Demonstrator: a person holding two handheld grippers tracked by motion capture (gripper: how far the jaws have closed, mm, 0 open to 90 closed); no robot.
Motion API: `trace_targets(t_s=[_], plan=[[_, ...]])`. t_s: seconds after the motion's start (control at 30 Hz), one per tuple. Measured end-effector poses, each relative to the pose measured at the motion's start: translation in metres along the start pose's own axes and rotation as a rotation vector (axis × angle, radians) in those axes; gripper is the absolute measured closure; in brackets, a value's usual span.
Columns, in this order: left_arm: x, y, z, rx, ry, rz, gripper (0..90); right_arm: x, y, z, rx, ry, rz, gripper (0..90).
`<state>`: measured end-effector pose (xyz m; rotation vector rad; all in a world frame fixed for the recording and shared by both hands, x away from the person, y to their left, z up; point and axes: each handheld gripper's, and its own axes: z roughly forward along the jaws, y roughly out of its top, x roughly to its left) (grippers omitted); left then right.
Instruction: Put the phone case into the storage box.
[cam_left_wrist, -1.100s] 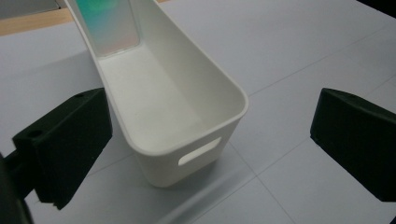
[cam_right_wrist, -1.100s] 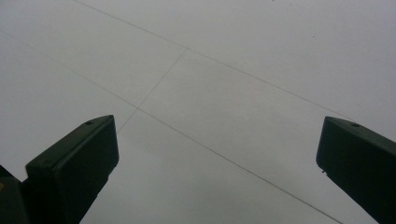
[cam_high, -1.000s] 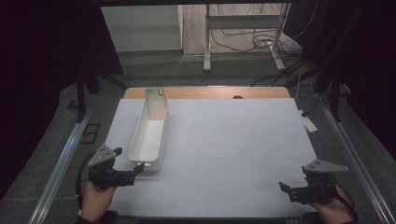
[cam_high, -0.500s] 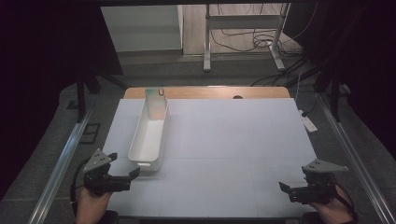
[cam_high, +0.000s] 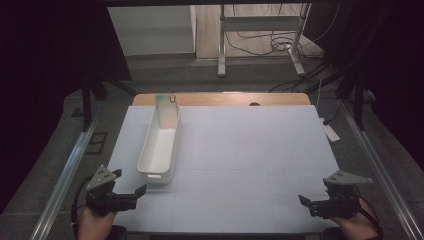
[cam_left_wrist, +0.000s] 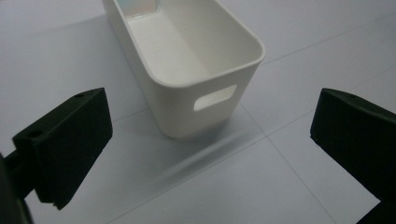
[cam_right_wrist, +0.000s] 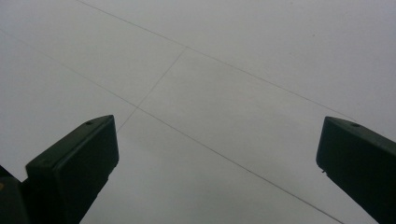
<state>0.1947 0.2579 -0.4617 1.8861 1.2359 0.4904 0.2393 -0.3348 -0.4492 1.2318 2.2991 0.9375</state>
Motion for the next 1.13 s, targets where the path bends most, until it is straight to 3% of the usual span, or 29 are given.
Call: trace_targets(t_s=[0.93,1.13], plan=[[-0.006,-0.011,-0.001,0.097,0.073,0.017,0.0,0.000,0.000,0.001,0.004,-0.001,-0.002,0.0],[-0.005,-0.011,0.000,0.100,0.072,0.007,0.1,0.000,0.000,0.001,0.008,0.001,-0.004,0.0]])
